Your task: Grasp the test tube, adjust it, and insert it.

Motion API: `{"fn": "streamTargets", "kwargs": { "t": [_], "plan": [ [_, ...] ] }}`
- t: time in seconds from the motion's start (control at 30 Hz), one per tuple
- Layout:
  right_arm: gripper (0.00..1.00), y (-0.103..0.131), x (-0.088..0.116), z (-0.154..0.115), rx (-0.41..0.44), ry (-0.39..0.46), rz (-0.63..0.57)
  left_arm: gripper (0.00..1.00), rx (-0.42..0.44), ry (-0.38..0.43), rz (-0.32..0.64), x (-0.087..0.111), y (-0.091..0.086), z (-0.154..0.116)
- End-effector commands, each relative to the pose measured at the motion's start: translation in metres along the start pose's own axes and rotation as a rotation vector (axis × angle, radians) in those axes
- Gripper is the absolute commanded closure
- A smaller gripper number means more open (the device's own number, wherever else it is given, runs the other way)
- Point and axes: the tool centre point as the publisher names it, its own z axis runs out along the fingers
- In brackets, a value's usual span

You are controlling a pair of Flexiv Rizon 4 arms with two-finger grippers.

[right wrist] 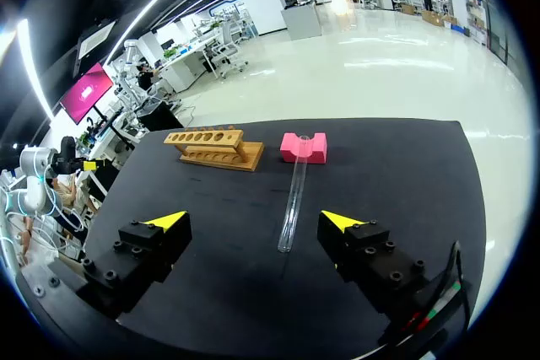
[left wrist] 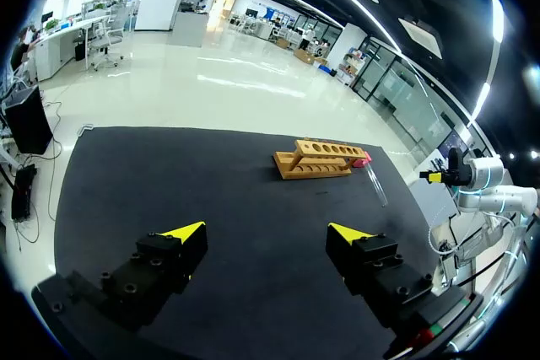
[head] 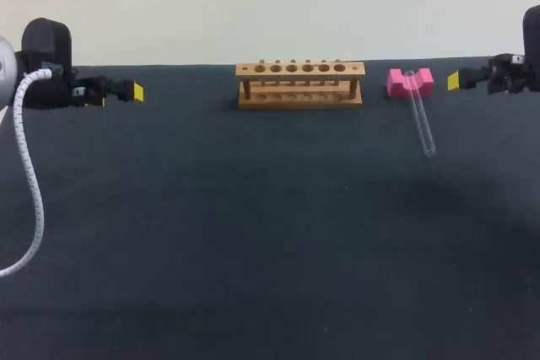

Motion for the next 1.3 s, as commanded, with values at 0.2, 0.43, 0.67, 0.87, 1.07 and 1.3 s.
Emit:
{"fn": "streamTargets", "kwargs": {
  "t": [0.2,0.43,0.67,0.87,1.07,1.3],
  "plan": [
    [0.0,0.0,0.0,0.0,0.0,-0.001,-0.001,0.0,-0.002,0.005,-0.001,-0.002,0.0,0.0],
    [0.0,0.0,0.0,0.0,0.0,-0.001,-0.001,0.0,-0.002,0.005,-0.001,-0.002,0.0,0.0],
    [0.0,0.0,0.0,0.0,0.0,-0.001,-0.001,0.0,-0.002,0.005,-0.001,-0.002,0.0,0.0],
    [0.0,0.0,0.0,0.0,0.0,-0.001,-0.001,0.0,0.07,-0.022,0.113,0.001,0.002,-0.001],
    [0.0,0.0,0.0,0.0,0.0,-0.001,-0.001,0.0,0.159,-0.05,0.23,-0.001,0.008,0.002],
    [0.0,0.0,0.0,0.0,0.0,-0.001,-0.001,0.0,0.284,-0.094,0.43,-0.018,0.014,0.018]
  ]
}}
